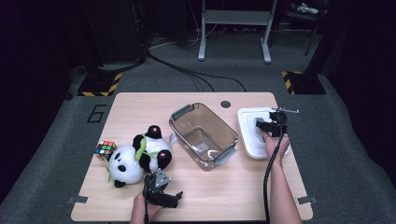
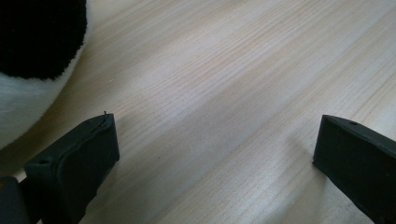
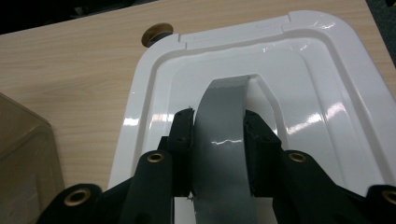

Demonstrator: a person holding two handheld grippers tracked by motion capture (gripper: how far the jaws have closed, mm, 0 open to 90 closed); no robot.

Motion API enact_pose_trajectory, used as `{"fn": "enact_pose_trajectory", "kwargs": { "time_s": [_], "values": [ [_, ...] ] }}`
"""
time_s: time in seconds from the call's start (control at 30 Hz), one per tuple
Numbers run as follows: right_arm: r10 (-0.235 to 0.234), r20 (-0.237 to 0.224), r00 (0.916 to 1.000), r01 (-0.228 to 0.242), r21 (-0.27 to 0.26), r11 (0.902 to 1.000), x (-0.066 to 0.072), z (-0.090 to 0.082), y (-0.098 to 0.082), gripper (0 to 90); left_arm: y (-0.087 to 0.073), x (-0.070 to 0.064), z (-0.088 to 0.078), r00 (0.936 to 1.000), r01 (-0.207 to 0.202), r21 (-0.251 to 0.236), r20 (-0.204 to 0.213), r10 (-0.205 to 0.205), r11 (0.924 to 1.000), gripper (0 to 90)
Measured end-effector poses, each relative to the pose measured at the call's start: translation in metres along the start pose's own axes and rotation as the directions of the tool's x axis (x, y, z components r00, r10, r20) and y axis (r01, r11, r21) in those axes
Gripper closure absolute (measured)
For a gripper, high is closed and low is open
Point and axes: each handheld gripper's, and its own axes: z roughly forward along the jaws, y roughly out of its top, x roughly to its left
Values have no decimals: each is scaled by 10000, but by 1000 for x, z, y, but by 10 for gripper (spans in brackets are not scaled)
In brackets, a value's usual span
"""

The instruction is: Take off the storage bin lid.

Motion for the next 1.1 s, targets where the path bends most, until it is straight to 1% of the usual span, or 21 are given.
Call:
{"fn": "enact_pose_trajectory", "kwargs": {
  "time_s": [0.2, 0.43, 0.6, 0.73, 0.77, 0.8, 1.0, 1.1],
  "values": [
    [212, -75, 9997, -210, 182, 9996, -4, 11, -7, 679, 0, 0, 0, 10000, -4, 4, 1, 4, 10000, 0],
    [329, 65, 9994, -331, 305, 9990, -6, 18, -12, 678, 0, 0, 0, 10000, -3, 3, -1, 3, 10000, 0],
    [268, 149, 9995, -274, 398, 9988, -6, 22, -14, 678, 0, 0, 0, 10000, -3, 1, -2, 3, 10000, 0],
    [112, 230, 9997, -123, 487, 9987, -7, 27, -16, 678, 0, 0, 0, 10000, -6, 3, -4, 6, 10000, 0],
    [348, 253, 9991, -361, 518, 9980, -6, 28, -17, 678, 0, 0, 0, 10000, -5, 1, -1, 5, 10000, 0],
    [274, 243, 9993, -286, 508, 9983, -8, 29, -17, 678, 0, 0, 0, 10000, -17, 2, -8, 17, 10000, 0],
    [415, 315, 9986, -432, 556, 9975, -9, 34, -19, 678, 0, 0, 0, 10000, -4, -1, -2, 4, 10000, 0],
    [287, 346, 9990, -308, 627, 9976, -10, 35, -20, 675, 0, 0, 0, 10000, -5, 1, -1, 5, 10000, 0]
  ]
}}
